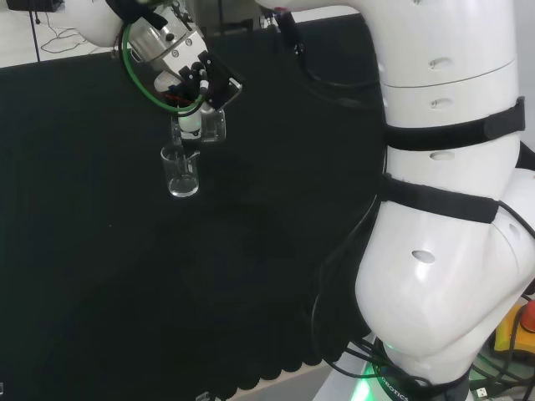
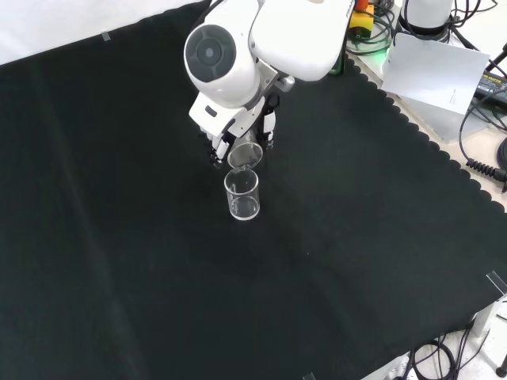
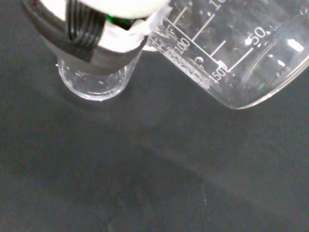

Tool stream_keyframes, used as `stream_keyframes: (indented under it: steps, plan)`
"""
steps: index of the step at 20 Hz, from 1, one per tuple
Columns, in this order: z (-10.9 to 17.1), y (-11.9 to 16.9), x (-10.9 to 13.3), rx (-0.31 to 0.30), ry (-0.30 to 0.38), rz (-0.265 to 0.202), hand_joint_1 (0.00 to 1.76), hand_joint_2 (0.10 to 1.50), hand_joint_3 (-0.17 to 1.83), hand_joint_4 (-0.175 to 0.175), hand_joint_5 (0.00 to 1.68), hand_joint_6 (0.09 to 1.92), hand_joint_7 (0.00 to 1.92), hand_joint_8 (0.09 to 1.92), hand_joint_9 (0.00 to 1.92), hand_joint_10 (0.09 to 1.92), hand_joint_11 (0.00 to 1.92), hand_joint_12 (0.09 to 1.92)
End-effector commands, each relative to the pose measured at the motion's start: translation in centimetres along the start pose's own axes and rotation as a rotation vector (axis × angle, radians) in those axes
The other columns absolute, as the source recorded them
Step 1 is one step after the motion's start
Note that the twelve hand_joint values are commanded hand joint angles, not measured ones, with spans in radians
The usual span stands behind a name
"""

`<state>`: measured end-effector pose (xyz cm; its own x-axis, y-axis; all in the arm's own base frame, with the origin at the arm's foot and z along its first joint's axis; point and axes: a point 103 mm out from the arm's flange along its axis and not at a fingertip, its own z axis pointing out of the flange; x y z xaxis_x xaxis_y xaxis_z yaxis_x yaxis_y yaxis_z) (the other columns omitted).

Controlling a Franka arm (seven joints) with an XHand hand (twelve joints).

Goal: Pour the water from the handheld beaker into the one on the table.

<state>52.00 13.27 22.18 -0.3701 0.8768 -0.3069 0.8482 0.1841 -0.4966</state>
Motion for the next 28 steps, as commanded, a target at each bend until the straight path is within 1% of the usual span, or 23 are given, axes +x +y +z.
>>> stream_keyframes:
  steps: [1,7,12,17,19,24,26,28]
  plan:
    - [0.2,-0.3,-0.5,-0.074,0.097,-0.021,1.31,1.06,-0.17,-0.175,1.29,0.50,1.34,0.47,1.45,0.54,1.32,0.68]
    - [0.8,-0.5,-1.3,-0.140,0.172,-0.030,1.31,1.06,-0.17,-0.175,1.28,0.50,1.34,0.48,1.45,0.54,1.32,0.68]
    - [1.8,-0.4,-2.6,-0.199,0.276,-0.041,1.31,1.06,-0.17,-0.175,1.28,0.51,1.33,0.48,1.45,0.55,1.32,0.68]
    - [3.0,-0.1,-3.9,-0.251,0.366,-0.049,1.30,1.06,-0.17,-0.175,1.26,0.54,1.31,0.52,1.43,0.57,1.32,0.70]
    - [3.4,0.1,-4.5,-0.263,0.411,-0.062,1.30,1.06,-0.17,-0.175,1.26,0.55,1.31,0.52,1.43,0.57,1.31,0.70]
    - [4.3,0.5,-5.6,-0.301,0.477,-0.085,1.30,1.07,-0.17,-0.175,1.26,0.55,1.31,0.52,1.43,0.57,1.31,0.70]
    - [4.7,0.7,-6.0,-0.315,0.518,-0.097,1.30,1.07,-0.17,-0.175,1.26,0.55,1.31,0.52,1.43,0.57,1.31,0.70]
    - [5.2,0.9,-6.4,-0.336,0.548,-0.118,1.30,1.07,-0.17,-0.175,1.26,0.55,1.31,0.53,1.42,0.57,1.30,0.70]
